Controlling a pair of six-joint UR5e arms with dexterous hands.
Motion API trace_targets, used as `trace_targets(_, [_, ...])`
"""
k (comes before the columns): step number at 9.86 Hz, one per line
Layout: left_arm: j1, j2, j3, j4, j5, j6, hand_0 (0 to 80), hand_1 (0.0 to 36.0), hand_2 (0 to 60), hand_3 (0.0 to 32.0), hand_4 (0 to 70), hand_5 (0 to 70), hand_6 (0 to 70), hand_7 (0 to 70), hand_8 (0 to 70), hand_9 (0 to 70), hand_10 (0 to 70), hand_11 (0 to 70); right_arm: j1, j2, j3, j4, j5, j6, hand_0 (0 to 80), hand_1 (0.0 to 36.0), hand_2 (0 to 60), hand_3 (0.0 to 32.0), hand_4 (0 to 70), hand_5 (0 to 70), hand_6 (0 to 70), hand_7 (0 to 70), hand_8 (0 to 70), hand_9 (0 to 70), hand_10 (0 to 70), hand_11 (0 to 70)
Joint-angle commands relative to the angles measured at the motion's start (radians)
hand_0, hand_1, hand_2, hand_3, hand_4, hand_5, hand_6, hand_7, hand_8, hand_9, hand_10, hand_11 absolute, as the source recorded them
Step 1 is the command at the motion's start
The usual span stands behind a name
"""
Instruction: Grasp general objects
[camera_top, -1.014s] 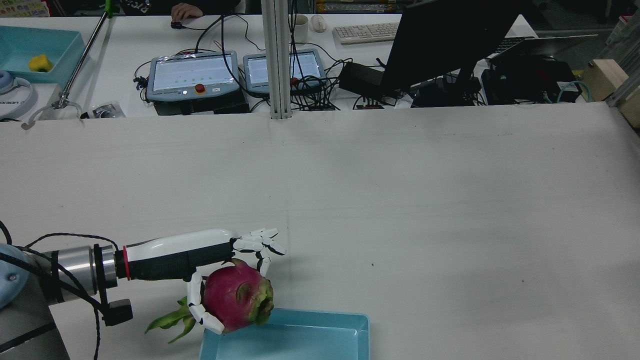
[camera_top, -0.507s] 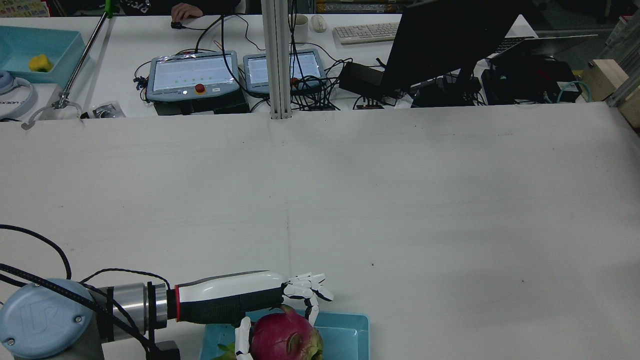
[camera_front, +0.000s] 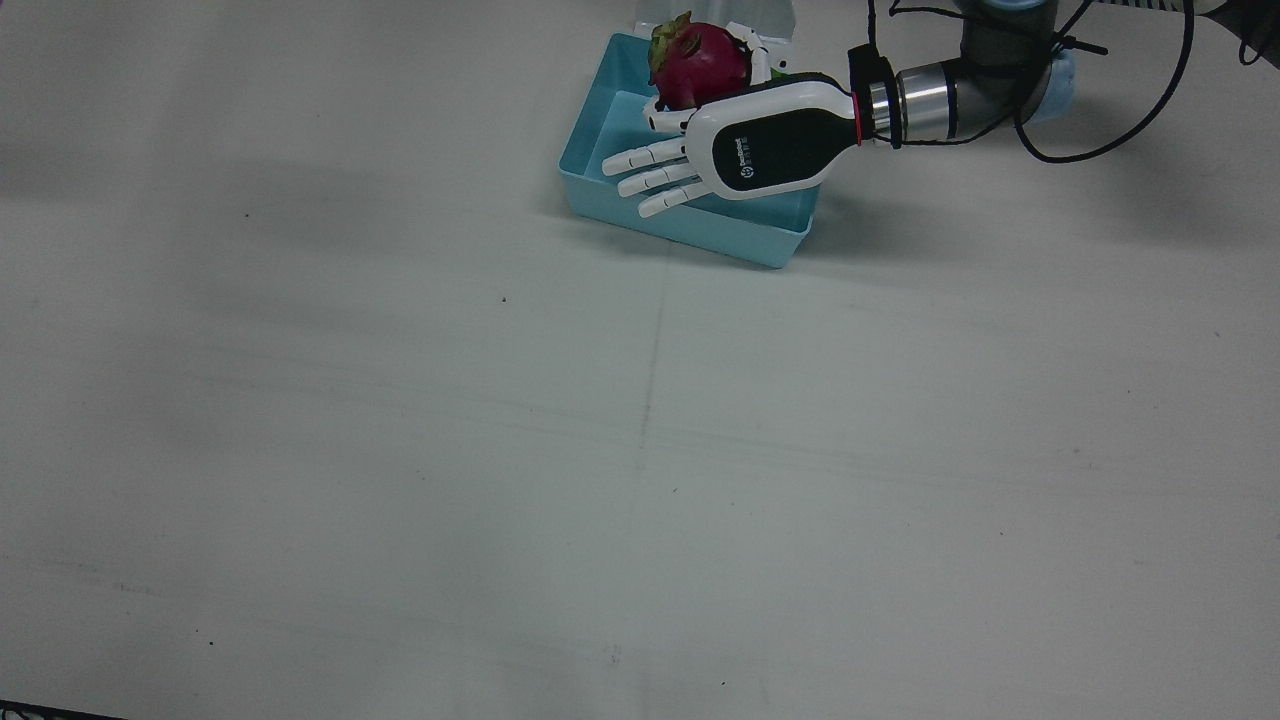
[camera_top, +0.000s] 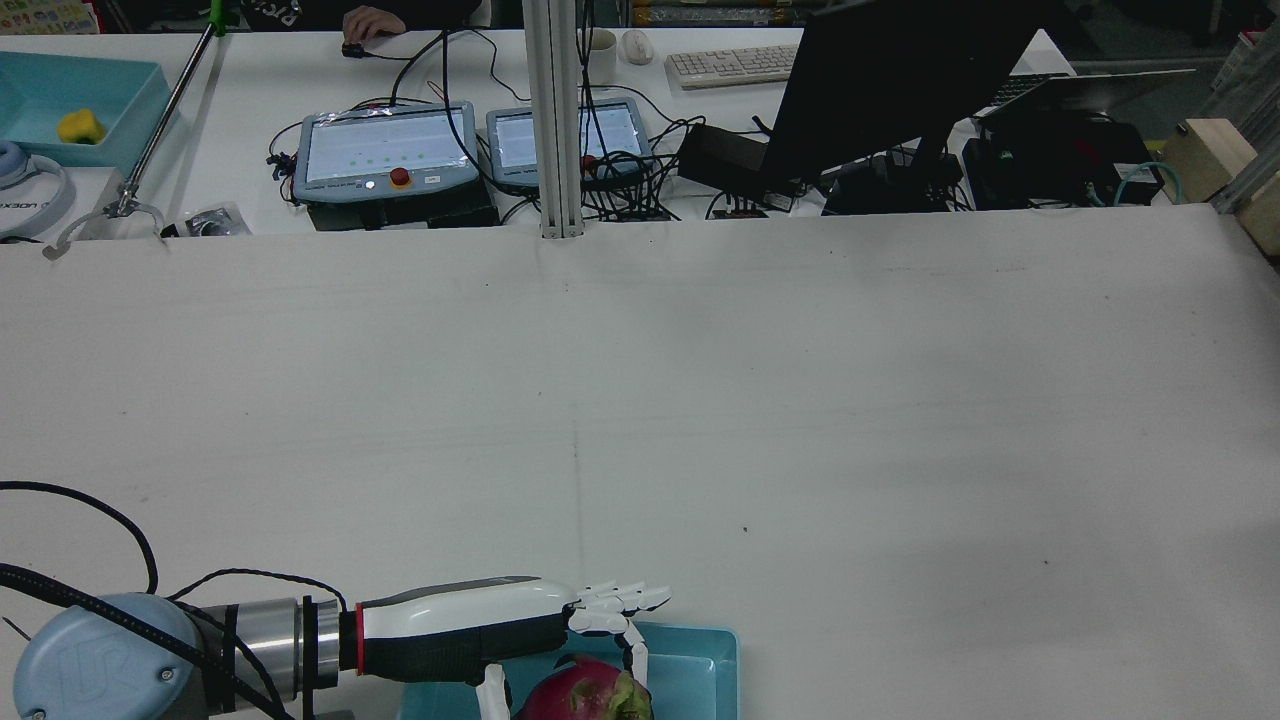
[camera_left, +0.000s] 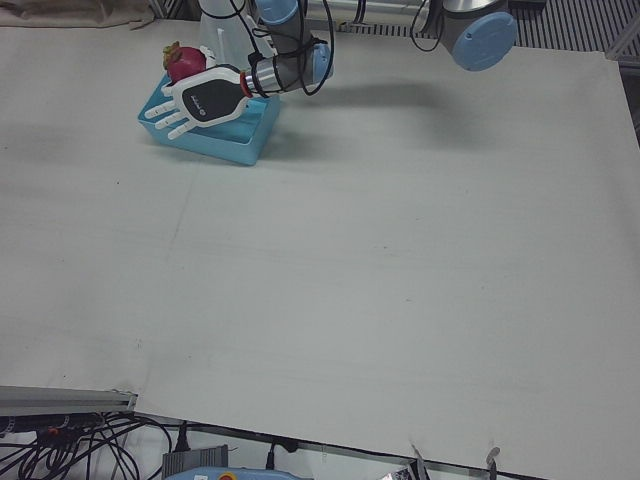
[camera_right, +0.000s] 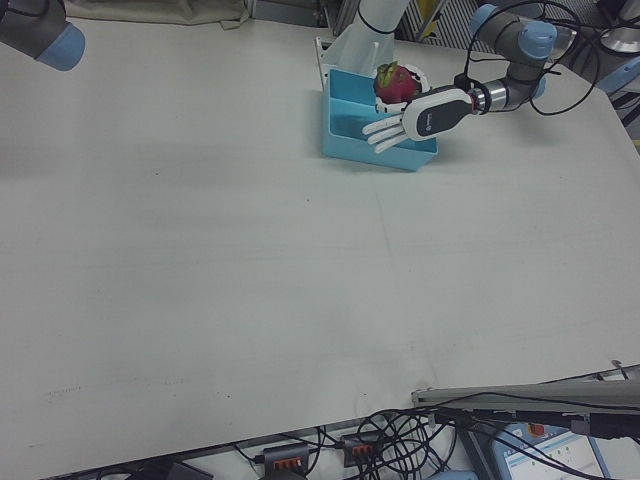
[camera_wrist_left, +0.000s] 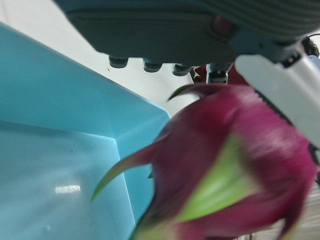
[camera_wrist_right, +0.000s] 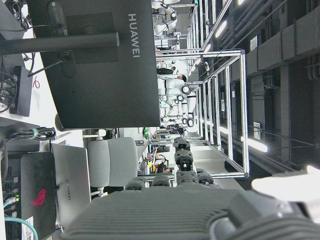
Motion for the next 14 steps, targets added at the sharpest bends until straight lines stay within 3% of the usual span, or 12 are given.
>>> trace_targets(1, [-0.006,0.007,0.005,-0.014,-0.001,-0.003,51.3,17.9,0.0,18.0,0.0,0.0,0.0,5.6,0.0,0.0,0.0,0.0,0.000,0.000,0.000,0.000,0.000,0.000,0.0,0.0,0.0,0.0,0.0,0.0,0.0,0.0,0.0,0.0,0.0,0.0])
trace_targets(3, [-0.063,0.006,0.013,-0.014,0.005,-0.017,51.2,17.8,0.0,18.6,0.0,0.0,0.0,7.6,0.0,0.1,0.0,0.0,0.000,0.000,0.000,0.000,0.000,0.000,0.0,0.0,0.0,0.0,0.0,0.0,0.0,0.0,0.0,0.0,0.0,0.0])
trace_targets(4, [-0.122,0.006,0.057,-0.064,0.007,-0.075,50.8,17.3,0.0,25.4,0.0,0.0,0.0,8.1,0.0,0.2,0.0,0.0,0.000,0.000,0.000,0.000,0.000,0.000,0.0,0.0,0.0,0.0,0.0,0.0,0.0,0.0,0.0,0.0,0.0,0.0])
trace_targets(5, [-0.197,0.014,0.139,-0.185,0.005,-0.150,50.3,16.1,0.0,28.0,0.0,0.0,0.0,8.6,0.0,0.3,0.0,0.0,0.000,0.000,0.000,0.000,0.000,0.000,0.0,0.0,0.0,0.0,0.0,0.0,0.0,0.0,0.0,0.0,0.0,0.0])
trace_targets(6, [-0.261,0.066,0.165,-0.272,-0.001,-0.193,49.6,14.0,0.0,17.0,0.0,0.0,0.0,8.4,0.0,0.2,0.0,0.0,0.000,0.002,0.000,0.000,0.000,0.000,0.0,0.0,0.0,0.0,0.0,0.0,0.0,0.0,0.0,0.0,0.0,0.0])
trace_targets(8, [-0.398,0.099,0.218,-0.360,-0.018,-0.265,49.2,10.7,0.0,0.4,1.6,0.0,5.1,17.9,0.1,2.1,0.0,0.0,0.000,0.000,0.000,0.000,0.000,0.000,0.0,0.0,0.0,0.0,0.0,0.0,0.0,0.0,0.0,0.0,0.0,0.0])
trace_targets(10, [-0.527,0.100,0.412,-0.536,-0.019,-0.356,48.4,8.2,0.0,0.0,11.6,0.0,13.9,28.0,1.7,4.2,0.0,0.0,0.000,0.000,0.000,-0.002,0.000,0.000,0.0,0.0,0.0,0.0,0.0,0.0,0.0,0.0,0.0,0.0,0.0,0.0])
trace_targets(12, [-0.646,0.099,0.635,-0.731,-0.038,-0.400,48.3,7.4,0.0,0.0,15.8,0.6,19.4,38.2,3.0,6.2,0.0,0.0,0.000,0.002,0.000,0.000,0.000,0.000,0.0,0.0,0.0,0.0,0.0,0.0,0.0,0.0,0.0,0.0,0.0,0.0])
trace_targets(14, [-0.661,0.117,0.738,-0.802,-0.136,-0.399,48.2,8.0,0.0,0.0,19.8,3.5,20.6,41.0,3.1,6.8,0.0,0.0,0.000,0.000,0.000,0.000,0.000,0.000,0.0,0.0,0.0,0.0,0.0,0.0,0.0,0.0,0.0,0.0,0.0,0.0])
